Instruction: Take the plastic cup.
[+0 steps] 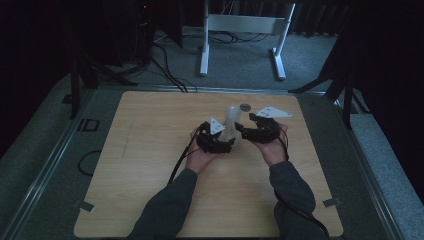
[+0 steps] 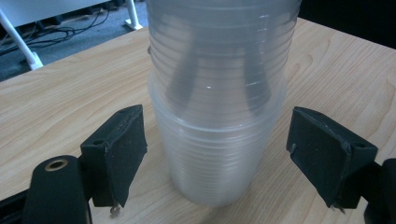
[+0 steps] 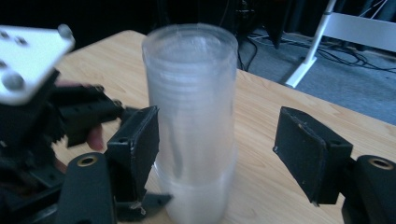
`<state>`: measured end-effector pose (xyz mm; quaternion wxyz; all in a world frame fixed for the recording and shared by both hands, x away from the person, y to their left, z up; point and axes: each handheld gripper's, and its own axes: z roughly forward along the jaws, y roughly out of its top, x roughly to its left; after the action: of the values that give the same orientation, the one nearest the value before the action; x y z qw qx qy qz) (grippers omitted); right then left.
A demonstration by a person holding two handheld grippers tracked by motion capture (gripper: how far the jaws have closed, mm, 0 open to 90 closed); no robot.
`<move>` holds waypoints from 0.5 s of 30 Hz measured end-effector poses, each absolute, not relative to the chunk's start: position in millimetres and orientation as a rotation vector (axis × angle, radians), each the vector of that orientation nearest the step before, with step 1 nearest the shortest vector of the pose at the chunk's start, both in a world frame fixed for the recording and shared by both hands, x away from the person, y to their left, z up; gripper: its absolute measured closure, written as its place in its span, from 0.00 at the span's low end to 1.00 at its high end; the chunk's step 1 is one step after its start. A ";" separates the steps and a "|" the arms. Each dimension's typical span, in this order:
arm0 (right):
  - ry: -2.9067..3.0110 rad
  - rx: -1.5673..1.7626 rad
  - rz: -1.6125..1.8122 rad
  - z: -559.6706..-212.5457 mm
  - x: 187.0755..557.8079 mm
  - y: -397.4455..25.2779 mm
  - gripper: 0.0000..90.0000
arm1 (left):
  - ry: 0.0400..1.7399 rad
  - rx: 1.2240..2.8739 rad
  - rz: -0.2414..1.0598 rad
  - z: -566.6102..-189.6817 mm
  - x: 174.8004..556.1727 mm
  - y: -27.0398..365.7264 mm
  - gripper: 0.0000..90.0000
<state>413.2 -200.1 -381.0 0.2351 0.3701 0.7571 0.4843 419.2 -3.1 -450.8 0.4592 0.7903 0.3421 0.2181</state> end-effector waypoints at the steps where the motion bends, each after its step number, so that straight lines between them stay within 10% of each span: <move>1: 2.075 1.015 1.342 -380.4 414.2 -199.0 0.34 | 0.842 1.946 0.537 -450.8 419.2 -3.1 0.22; 15: 2.074 0.998 1.343 -373.9 426.2 -180.4 0.34 | 0.815 1.940 0.547 -452.6 419.8 -2.7 0.25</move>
<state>426.2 -180.4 -373.9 0.2361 0.3639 0.7563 0.4898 419.8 -2.7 -452.6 0.4650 0.7900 0.3319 0.2226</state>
